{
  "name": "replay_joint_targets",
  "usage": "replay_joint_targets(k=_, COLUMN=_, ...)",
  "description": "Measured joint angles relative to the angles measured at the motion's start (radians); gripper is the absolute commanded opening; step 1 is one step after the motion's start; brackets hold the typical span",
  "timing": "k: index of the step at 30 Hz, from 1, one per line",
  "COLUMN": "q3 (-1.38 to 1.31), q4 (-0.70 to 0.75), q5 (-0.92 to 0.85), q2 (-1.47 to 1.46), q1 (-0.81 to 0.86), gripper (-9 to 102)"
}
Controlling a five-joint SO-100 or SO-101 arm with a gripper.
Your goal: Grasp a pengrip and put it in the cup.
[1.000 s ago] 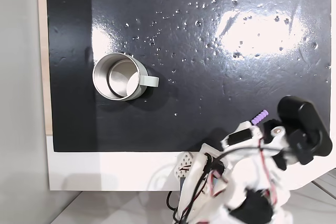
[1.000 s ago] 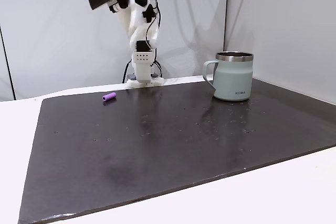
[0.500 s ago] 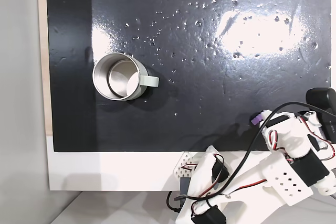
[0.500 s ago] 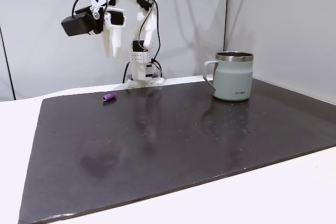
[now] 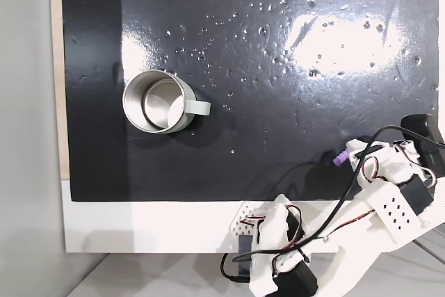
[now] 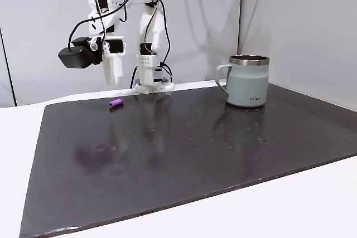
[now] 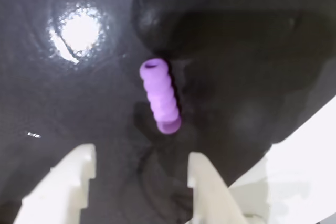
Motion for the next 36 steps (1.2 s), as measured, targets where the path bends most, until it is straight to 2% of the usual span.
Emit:
replay_joint_targets(k=9, q3=0.106, q4=-0.146, q5=-0.037, q2=-0.055, q1=0.009, gripper=23)
replay_joint_targets(k=23, q3=0.138, q4=-0.235, q5=-0.037, q2=-0.127, q1=0.015, gripper=21)
replay_joint_targets(k=29, q3=0.192, q4=-0.354, q5=-0.037, q2=-0.15, q1=0.015, gripper=21)
replay_joint_targets(k=36, q3=0.192, q4=-0.371, q5=-0.048, q2=-0.179, q1=0.021, gripper=21)
